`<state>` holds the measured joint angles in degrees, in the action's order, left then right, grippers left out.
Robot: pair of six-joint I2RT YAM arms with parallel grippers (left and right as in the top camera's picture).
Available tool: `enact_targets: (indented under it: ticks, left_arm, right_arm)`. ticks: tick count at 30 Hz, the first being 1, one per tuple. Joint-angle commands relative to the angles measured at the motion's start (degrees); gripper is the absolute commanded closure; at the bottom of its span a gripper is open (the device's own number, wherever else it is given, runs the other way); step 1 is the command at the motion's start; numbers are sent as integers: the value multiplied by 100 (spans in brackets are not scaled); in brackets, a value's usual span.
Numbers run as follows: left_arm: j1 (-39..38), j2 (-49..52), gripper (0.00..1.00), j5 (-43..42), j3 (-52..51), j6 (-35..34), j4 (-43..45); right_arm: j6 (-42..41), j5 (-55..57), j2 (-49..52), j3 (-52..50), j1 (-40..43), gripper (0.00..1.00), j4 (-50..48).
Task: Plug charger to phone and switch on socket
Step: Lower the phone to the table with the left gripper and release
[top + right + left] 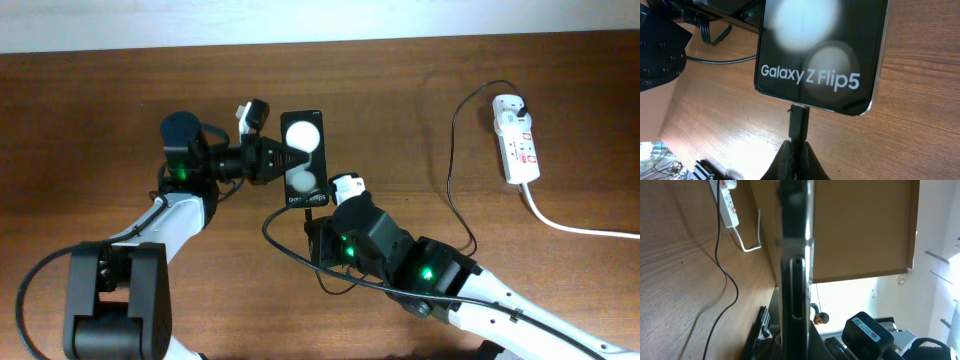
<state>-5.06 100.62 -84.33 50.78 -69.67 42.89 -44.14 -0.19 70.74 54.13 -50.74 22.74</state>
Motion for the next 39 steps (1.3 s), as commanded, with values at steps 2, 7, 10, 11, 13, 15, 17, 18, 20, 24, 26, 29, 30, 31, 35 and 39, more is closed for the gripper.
enact_targets:
  ticks: [2,7,10,11,13,15,17,18,20,24,26,29,30,31,35,39]
  left_arm:
    - [-17,-24,100,-354,90,127,39]
    - [-20,-24,100,-577,85,170,39]
    - [-20,-24,100,-549,85,678,39]
    - [-20,-24,100,-487,85,804,39]
    - [-33,-24,100,-140,85,831,37]
    - [-258,-24,100,463,85,833,37]
    - [-726,-24,100,1213,85,1029,35]
    - [-905,-24,100,1521,85,1220,-20]
    - [-1346,-24,100,2704,85,1799,-1021]
    - [-1897,-22,100,4900,155,3646,-3373]
    - [-1823,-22,100,5480,343,4496,-4417]
    - [-1423,114,97,5364,466,4666,-4623]
    - [-1176,393,98,4841,551,4666,-4623]
    - [-946,741,97,4201,706,4666,-4621]
    - [-560,1657,85,3141,852,4662,-4673]
    - [-538,1777,43,3740,852,4666,-4927]
  right_arm:
    - [391,92,15,-9,-24,96,-595]
    - [476,-44,2,-7,284,95,-728]
    - [492,-446,-175,-7,286,80,-411]
    - [492,-455,-367,-7,286,76,-107]
    - [494,-446,-905,-2,289,68,431]
    - [494,-271,-1659,-2,286,60,933]
    - [494,146,-2457,-2,286,54,1532]
    - [494,352,-2765,-2,289,52,1797]
    - [492,693,-3462,-2,286,49,2583]
    - [492,693,-3792,-2,286,49,3510]
    - [492,693,-3790,-2,286,46,3510]
    - [483,691,-3790,-2,286,45,3512]
    - [472,693,-3790,-2,286,45,3512]
    - [472,691,-3790,-2,286,45,3515]
    - [472,691,-3786,-2,286,45,3519]
    - [474,697,-3775,-2,286,44,3582]
